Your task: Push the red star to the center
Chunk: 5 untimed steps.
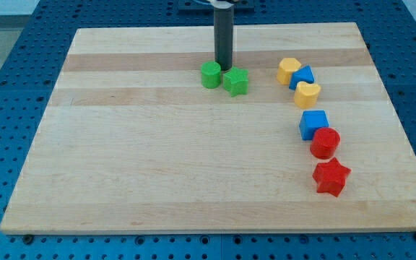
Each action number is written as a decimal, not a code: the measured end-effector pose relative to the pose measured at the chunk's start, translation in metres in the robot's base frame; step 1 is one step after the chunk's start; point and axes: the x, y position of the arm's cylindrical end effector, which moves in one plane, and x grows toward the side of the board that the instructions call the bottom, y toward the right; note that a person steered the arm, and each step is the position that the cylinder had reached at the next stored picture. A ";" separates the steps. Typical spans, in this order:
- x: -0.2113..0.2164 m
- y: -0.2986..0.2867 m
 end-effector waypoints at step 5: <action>0.029 0.012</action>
